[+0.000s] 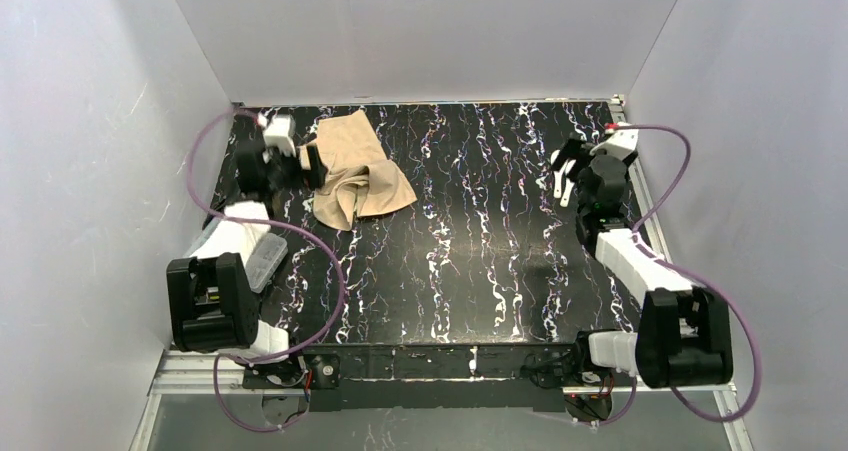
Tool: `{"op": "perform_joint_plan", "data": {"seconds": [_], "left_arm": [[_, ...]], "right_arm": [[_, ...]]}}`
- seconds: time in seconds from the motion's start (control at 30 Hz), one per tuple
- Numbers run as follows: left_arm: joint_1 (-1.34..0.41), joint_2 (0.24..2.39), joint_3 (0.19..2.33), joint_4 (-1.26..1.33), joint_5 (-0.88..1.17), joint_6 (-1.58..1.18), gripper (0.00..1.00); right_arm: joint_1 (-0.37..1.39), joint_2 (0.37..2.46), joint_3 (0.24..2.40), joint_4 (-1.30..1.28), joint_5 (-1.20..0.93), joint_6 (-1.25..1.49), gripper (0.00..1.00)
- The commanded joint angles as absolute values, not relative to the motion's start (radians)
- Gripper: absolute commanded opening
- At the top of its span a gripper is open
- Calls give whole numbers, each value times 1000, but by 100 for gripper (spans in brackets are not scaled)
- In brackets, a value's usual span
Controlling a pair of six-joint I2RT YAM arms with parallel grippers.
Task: Fold the napkin into a case and place the utensils inside
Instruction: Pick up the crumpled napkin from the center of the board.
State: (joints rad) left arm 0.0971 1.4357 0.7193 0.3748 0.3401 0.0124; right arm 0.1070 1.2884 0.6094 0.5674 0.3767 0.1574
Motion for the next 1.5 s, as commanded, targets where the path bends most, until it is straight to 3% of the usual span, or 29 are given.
{"op": "perform_joint_plan", "data": {"seconds": [0.0,0.1,0.2,0.3,0.53,0.73,0.9,1.13,1.33,1.47], "left_arm": [[109,1473,1114,-295,448,68,98],[109,1532,1251,-504,555,96,98],[102,1550,1269,-586,623,118,98],[62,1573,1257,-653,573,188,98],[-30,1634,1217,-669,495,222,98],[-89,1698,1224,-621,418,190,92],[-91,1761,1258,-604,337,173,75],[-91,1793,1267,-557,349,163,31],[-91,1772,1297,-576,315,192,0],[-91,1706,1311,-642,287,285,0]], "right_arm": [[101,1217,743,434,215,440,99],[41,1258,833,447,-56,679,99],[83,1398,1057,375,-303,614,99],[398,1506,1307,-24,12,258,99],[611,1659,1358,-51,161,169,99],[691,1703,1331,-36,195,136,99],[719,1719,1319,-35,185,118,99],[722,1769,1332,-17,76,117,99],[736,1833,1351,-21,6,75,98],[788,1868,1358,-9,-37,12,97]]}}
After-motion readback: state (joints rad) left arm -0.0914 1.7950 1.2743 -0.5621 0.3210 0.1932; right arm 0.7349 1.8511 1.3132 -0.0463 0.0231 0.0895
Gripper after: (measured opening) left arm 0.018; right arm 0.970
